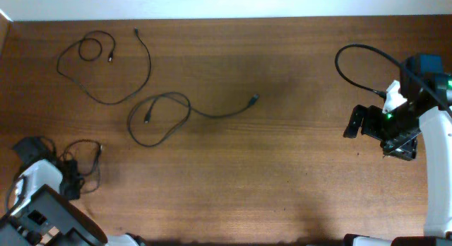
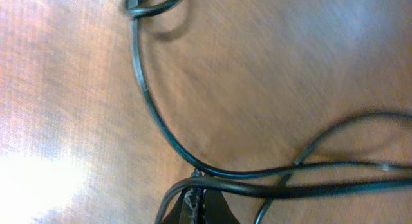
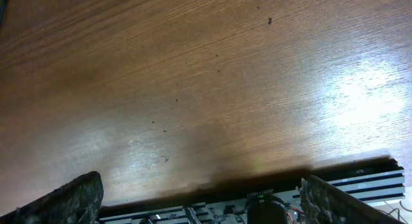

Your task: Untangle cables

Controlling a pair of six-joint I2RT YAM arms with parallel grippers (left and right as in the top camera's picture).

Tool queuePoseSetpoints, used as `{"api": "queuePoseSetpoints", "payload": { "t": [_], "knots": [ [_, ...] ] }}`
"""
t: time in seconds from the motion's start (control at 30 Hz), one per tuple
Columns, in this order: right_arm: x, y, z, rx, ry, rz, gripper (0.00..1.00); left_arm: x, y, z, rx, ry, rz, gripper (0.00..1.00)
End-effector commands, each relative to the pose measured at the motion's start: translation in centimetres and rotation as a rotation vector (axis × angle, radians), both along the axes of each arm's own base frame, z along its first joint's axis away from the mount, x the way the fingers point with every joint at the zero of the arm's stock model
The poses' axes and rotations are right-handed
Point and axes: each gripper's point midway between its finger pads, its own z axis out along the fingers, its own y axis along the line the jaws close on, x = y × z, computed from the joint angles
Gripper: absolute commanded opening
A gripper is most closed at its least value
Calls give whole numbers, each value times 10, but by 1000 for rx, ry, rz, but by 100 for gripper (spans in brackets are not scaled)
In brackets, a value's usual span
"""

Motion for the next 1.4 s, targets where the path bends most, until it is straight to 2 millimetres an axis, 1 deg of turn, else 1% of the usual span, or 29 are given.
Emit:
{"api": "queuePoseSetpoints", "payload": {
  "t": [0.0,0.07,0.1,0.13,0.17,0.2,0.27,0.3,0.33,0.4,0.43,0.47,0.5,0.53,0.57,0.6,0.63,0.67,0.7,0.77,0.8,0.87,0.9,0.97,1.0,1.17,1.23,1.3,1.37],
  "knots": [
    [-1,-2,2,-10,-7,0,98,-21,37,12,35,-26,123,0],
    [-1,-2,2,-10,-7,0,98,-8,43,22,-2,-127,128,0],
    [-1,-2,2,-10,-7,0,98,12,43,32,-41,-224,103,0],
    [-1,-2,2,-10,-7,0,99,26,42,39,-67,-289,79,0],
    [-1,-2,2,-10,-7,0,99,53,30,54,-143,-421,1,0],
    [-1,-2,2,-10,-7,0,98,80,10,69,-246,-561,-84,0],
    [-1,-2,2,-10,-7,0,99,108,-27,88,-404,-714,-189,0],
    [-1,-2,2,-10,-7,0,98,127,-63,102,-499,-787,-325,0],
    [-1,-2,2,-10,-7,0,98,144,-100,106,-520,-779,-488,0],
    [-1,-2,2,-10,-7,0,99,162,-150,96,-497,-677,-667,0],
    [-1,-2,2,-10,-7,0,98,178,-181,90,-423,-616,-789,0],
    [-1,-2,2,-10,-7,0,98,194,-207,90,-344,-598,-894,0],
    [-1,-2,2,-10,-7,0,98,219,-244,98,-228,-627,-1029,0],
    [-1,-2,2,-10,-7,0,99,238,-271,108,-117,-665,-1110,0],
    [-1,-2,2,-10,-7,-1,98,254,-298,120,4,-707,-1165,0],
    [-1,-2,2,-10,-7,0,98,264,-322,129,106,-741,-1193,0],
    [-1,-2,2,-10,-7,0,99,271,-348,135,166,-779,-1201,0],
    [-1,-2,2,-10,-7,0,98,271,-372,134,162,-809,-1216,0],
    [-1,-2,2,-10,-7,0,98,268,-399,125,123,-823,-1245,0],
    [-1,-2,2,-10,-7,0,99,264,-434,101,87,-823,-1302,0],
    [-1,-2,2,-10,-7,0,98,266,-445,90,81,-830,-1318,0],
    [-1,-2,2,-10,-7,0,98,269,-451,70,75,-819,-1327,1],
    [-1,-2,2,-10,-7,0,98,270,-449,56,74,-795,-1326,1],
    [-1,-2,2,-10,-7,0,98,270,-445,37,82,-756,-1319,4],
    [-1,-2,2,-10,-7,0,98,268,-445,29,75,-734,-1323,3],
    [-1,-2,2,-10,-7,0,99,246,-433,0,36,-575,-1338,0],
    [-1,-2,2,-10,-7,0,98,227,-422,-19,11,-448,-1349,0],
    [-1,-2,2,-10,-7,0,98,216,-414,-27,-4,-378,-1349,0],
    [-1,-2,2,-10,-7,0,98,203,-406,-28,-14,-311,-1349,0]
  ]
}}
